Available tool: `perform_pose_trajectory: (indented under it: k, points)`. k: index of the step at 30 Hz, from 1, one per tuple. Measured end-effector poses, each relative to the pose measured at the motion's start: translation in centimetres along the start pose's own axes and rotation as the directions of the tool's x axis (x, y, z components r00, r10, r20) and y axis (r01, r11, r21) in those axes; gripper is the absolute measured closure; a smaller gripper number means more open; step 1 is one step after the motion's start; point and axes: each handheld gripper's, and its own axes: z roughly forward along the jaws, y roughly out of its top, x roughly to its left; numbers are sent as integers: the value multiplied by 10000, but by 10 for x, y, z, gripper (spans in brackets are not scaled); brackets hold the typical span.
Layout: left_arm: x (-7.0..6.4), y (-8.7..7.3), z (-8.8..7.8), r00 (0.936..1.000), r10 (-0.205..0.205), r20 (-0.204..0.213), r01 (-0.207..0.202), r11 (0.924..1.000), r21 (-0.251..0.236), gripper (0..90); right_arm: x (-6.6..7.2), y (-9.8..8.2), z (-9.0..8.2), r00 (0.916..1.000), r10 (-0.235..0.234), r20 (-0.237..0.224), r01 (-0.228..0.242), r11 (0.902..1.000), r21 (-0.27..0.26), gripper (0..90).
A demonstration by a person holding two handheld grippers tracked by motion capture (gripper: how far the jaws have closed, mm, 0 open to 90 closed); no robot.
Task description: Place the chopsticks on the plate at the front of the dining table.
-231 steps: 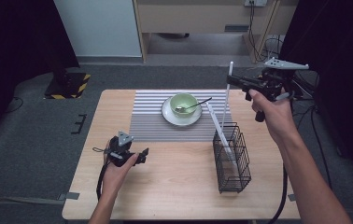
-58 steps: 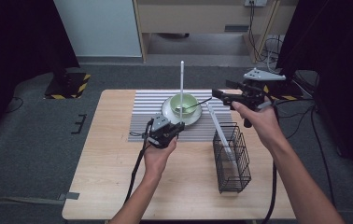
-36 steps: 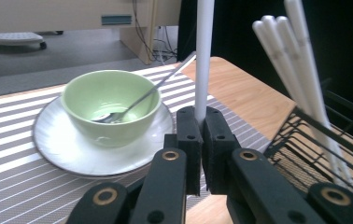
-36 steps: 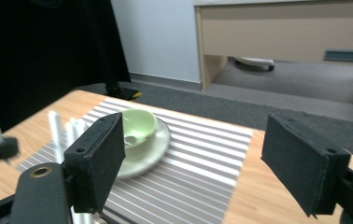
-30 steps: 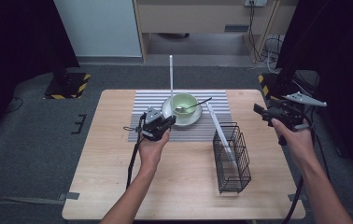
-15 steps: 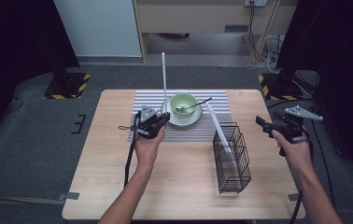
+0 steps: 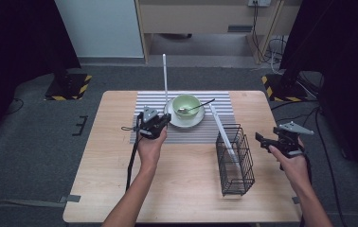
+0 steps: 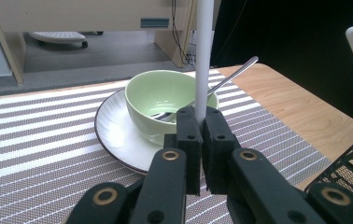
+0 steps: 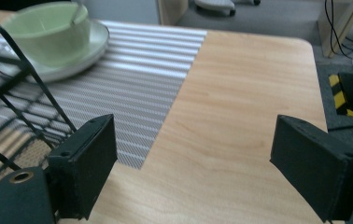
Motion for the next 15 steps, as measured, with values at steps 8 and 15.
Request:
perform_pose_trajectory:
  k: [8, 15]
  points:
    - [-2, -4, 7, 10000, -62, -53, 62, 9999, 120, 864, 6, -16, 12, 9998, -3, 198, -7, 9985, 539, 144]
    - [-2, -6, 10, 9999, -70, -75, 72, 9996, 257, 864, 8, -32, 24, 9990, 233, 370, -274, 9928, 1163, 128]
